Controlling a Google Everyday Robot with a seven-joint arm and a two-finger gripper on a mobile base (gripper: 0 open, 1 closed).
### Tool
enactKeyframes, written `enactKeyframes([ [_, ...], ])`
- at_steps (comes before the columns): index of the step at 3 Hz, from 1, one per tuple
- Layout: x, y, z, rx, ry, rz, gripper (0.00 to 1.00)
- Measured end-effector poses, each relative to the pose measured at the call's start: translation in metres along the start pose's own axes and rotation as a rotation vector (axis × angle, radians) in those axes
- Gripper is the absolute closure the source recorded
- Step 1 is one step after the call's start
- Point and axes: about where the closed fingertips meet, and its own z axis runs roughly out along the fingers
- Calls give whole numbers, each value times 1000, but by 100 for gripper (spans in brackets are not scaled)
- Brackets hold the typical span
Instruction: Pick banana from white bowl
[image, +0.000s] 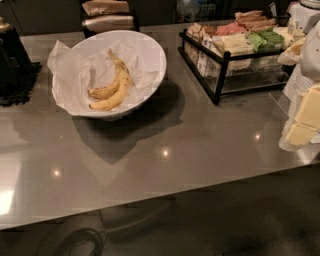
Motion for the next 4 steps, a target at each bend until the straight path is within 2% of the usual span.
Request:
enactKeyframes([
  [1, 0, 0, 0, 0, 0, 0, 0],
  [2, -27, -10, -2, -2, -78, -70, 0],
  [3, -92, -22, 1, -45, -194, -241, 0],
  [4, -179, -28, 11, -134, -335, -423, 0],
])
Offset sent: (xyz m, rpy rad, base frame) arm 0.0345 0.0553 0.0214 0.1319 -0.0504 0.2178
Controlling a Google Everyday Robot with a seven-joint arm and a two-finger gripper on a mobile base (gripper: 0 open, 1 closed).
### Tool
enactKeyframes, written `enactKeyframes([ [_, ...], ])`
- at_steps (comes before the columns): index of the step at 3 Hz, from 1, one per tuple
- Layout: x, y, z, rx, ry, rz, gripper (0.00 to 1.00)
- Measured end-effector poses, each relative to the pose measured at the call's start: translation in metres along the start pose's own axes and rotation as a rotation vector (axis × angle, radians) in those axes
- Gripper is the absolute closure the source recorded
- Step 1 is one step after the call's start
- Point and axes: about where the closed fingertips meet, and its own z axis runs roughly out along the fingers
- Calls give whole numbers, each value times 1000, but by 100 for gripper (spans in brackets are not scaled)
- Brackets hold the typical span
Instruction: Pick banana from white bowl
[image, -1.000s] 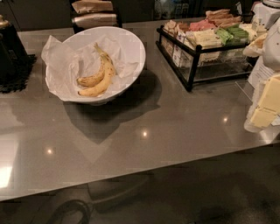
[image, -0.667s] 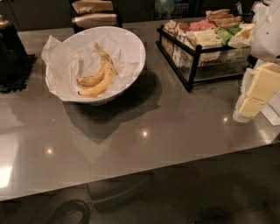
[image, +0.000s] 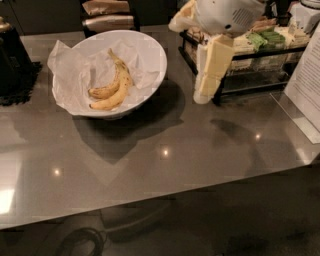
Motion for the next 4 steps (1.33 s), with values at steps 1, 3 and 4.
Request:
enactKeyframes([
  [1, -15, -13, 0, 19, -23, -26, 0],
  [3, -38, -36, 16, 50, -105, -64, 0],
  [4, -71, -66, 37, 26, -145, -153, 0],
])
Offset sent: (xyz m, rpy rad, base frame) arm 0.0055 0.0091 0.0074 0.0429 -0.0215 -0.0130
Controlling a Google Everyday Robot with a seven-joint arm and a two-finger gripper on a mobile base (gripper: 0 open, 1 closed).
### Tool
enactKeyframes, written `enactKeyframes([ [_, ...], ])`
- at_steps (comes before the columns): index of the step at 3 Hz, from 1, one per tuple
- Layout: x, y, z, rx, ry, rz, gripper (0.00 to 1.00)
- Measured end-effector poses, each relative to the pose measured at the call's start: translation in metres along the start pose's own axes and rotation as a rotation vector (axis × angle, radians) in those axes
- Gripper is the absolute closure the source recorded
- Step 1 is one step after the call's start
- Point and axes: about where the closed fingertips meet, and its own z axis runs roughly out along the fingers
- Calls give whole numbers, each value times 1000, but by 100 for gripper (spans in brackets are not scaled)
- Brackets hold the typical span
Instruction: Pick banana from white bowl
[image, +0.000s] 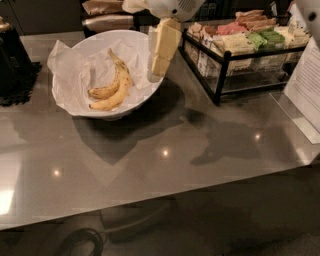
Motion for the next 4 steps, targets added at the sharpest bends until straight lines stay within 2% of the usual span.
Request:
enactKeyframes([
  [1, -13, -7, 2, 9, -15, -19, 17],
  [3, -15, -10, 9, 4, -27, -23, 25],
  [4, -18, -19, 39, -49, -62, -49, 30],
])
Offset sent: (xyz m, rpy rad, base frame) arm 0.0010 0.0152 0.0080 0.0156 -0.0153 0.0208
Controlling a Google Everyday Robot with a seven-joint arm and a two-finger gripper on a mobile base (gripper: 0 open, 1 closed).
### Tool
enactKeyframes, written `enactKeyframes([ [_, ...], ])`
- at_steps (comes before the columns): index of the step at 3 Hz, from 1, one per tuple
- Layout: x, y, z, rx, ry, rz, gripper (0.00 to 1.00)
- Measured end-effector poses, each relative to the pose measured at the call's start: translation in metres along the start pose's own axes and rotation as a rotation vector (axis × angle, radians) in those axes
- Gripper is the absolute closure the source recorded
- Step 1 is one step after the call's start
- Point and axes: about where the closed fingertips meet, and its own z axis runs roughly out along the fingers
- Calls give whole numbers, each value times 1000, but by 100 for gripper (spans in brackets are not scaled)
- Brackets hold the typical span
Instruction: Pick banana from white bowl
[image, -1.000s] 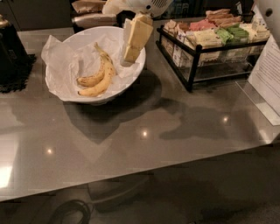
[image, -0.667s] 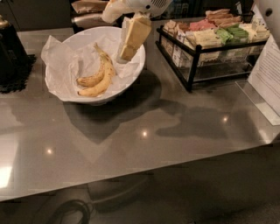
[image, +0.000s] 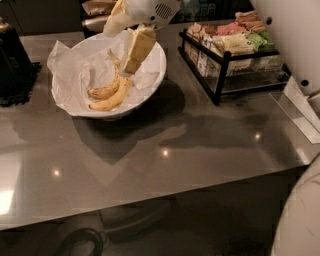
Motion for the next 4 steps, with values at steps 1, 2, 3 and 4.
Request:
enactKeyframes([
  [1, 5, -10, 29, -32, -31, -9, 47],
  [2, 14, -15, 52, -54, -44, -1, 41],
  [3, 29, -13, 72, -83, -45, 25, 39],
  [4, 44, -9, 93, -119, -36, 49, 38],
])
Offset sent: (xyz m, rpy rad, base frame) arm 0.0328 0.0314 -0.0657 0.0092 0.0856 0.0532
